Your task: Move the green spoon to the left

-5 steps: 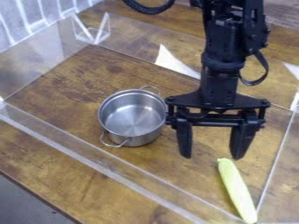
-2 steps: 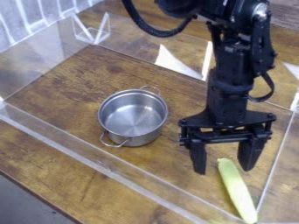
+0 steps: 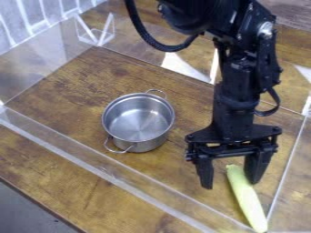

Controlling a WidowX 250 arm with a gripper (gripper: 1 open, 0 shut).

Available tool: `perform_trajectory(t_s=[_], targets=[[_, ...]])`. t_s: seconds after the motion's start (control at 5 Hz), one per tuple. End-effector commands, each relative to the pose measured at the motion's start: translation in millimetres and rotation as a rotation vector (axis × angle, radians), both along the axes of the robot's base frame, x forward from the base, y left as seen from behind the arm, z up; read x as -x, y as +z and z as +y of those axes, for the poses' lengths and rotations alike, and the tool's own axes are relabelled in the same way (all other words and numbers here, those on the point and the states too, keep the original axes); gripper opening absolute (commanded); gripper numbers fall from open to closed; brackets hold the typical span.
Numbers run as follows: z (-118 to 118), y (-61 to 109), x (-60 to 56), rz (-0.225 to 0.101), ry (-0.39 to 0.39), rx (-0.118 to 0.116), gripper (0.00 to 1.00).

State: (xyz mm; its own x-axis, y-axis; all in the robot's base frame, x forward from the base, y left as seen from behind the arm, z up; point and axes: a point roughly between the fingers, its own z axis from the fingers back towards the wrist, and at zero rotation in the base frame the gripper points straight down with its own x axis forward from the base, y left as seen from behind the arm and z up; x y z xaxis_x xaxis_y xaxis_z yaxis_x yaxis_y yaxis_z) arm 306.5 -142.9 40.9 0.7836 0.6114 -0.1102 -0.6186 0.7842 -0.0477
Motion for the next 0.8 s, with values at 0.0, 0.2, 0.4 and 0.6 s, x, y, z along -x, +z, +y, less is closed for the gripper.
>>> perform_trajectory(t_s=[0.0, 0.2, 0.4, 0.6], targets=[[4.7, 3.4, -9.2, -0.02, 0.033, 0.006, 1.0], [5.4, -1.4, -12.7, -0.016, 0.046, 0.004, 1.0], [7.5, -3.1, -15.2, -0.008, 0.054, 0.0, 1.0], [10.4, -2.4, -17.3, -0.002, 0.058, -0.003, 1.0]])
